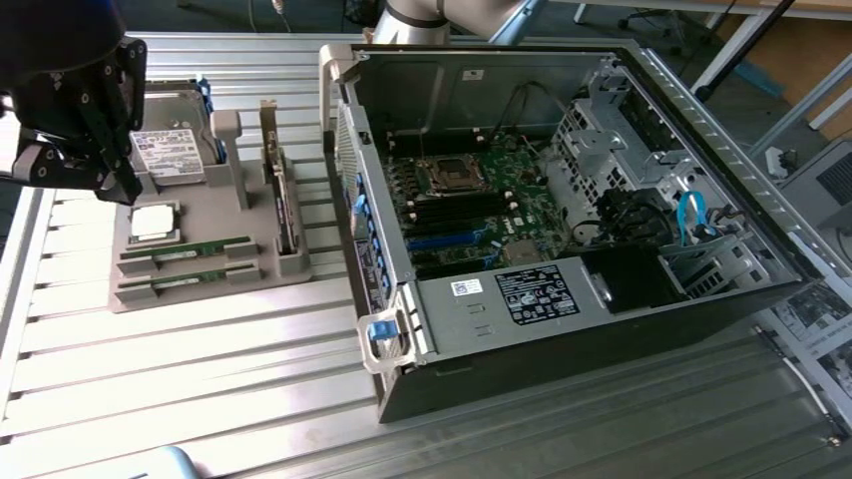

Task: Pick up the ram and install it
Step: 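Pick up the ram and move it above insertion slot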

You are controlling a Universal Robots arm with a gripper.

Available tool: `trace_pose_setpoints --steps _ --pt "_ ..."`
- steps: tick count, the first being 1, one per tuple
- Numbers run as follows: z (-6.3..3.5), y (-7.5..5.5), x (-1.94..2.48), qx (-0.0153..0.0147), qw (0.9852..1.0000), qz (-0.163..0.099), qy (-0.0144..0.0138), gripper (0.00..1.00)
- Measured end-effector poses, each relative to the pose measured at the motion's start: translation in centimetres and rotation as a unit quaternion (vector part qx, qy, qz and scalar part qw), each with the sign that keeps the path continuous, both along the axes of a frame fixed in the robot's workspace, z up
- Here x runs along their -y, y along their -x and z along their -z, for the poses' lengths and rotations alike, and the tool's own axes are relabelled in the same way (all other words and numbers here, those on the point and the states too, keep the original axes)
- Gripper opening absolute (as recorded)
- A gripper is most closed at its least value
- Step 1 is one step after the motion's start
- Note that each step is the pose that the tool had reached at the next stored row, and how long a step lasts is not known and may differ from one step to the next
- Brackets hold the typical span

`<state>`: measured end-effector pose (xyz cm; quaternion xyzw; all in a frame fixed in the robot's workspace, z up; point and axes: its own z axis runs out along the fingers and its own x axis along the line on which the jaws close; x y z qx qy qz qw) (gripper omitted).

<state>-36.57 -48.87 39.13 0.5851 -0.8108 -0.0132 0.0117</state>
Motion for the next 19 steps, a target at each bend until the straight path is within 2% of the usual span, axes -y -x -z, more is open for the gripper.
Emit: trace_pose_setpoints --steps 19 --pt "0.00 0.00 0.00 0.0000 0.9990 -0.045 0.0002 0.11"
